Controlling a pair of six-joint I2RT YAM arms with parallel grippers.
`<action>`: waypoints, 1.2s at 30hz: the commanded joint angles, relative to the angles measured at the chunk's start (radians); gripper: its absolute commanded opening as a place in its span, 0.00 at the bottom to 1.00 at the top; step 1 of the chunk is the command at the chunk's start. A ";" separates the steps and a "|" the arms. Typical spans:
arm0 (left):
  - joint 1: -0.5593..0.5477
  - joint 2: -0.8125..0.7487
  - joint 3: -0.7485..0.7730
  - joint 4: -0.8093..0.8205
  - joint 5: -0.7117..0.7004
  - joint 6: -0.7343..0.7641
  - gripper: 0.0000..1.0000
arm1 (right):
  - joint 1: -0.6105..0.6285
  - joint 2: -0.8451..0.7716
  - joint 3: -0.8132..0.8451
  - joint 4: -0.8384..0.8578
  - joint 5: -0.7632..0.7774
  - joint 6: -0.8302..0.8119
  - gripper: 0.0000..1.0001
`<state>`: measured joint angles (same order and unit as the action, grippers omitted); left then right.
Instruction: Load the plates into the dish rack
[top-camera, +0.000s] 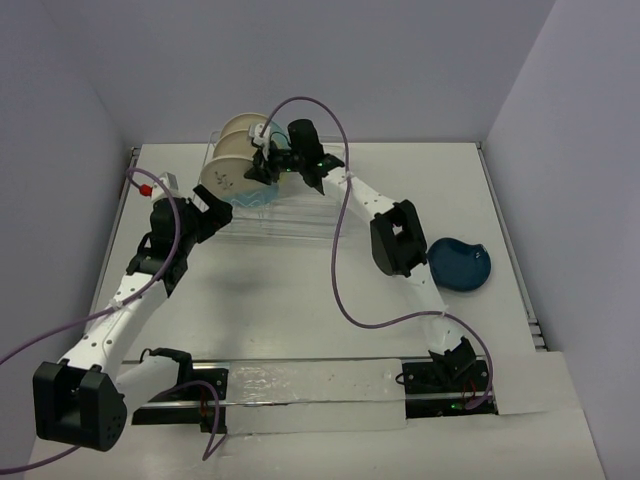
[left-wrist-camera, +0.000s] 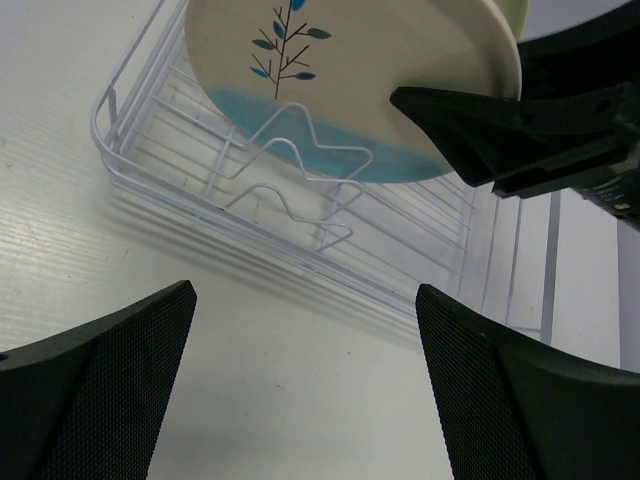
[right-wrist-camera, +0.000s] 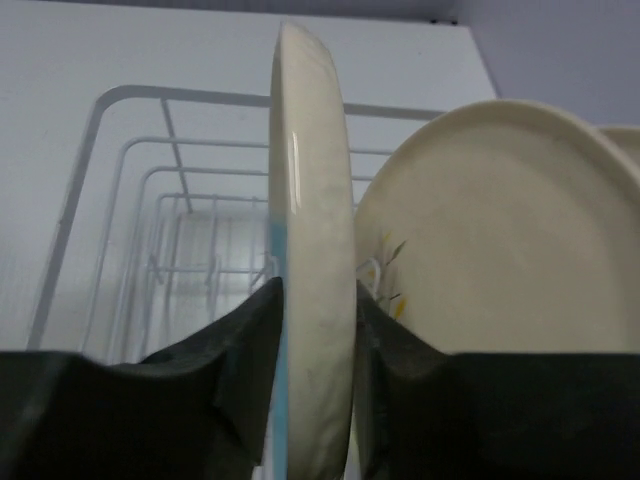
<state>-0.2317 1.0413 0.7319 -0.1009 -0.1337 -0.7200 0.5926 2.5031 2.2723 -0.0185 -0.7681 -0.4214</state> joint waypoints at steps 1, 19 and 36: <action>0.008 0.009 0.027 0.052 0.022 0.021 0.99 | -0.019 -0.038 0.023 0.164 0.013 -0.008 0.54; 0.008 -0.001 0.022 0.058 0.049 0.021 0.99 | -0.020 -0.222 -0.177 0.295 0.098 0.005 0.82; 0.008 -0.018 0.009 0.118 0.136 0.053 0.99 | -0.023 -0.656 -0.715 0.645 0.566 0.178 1.00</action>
<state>-0.2317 1.0474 0.7319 -0.0777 -0.0607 -0.7000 0.5697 2.0496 1.7391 0.3997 -0.4293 -0.3308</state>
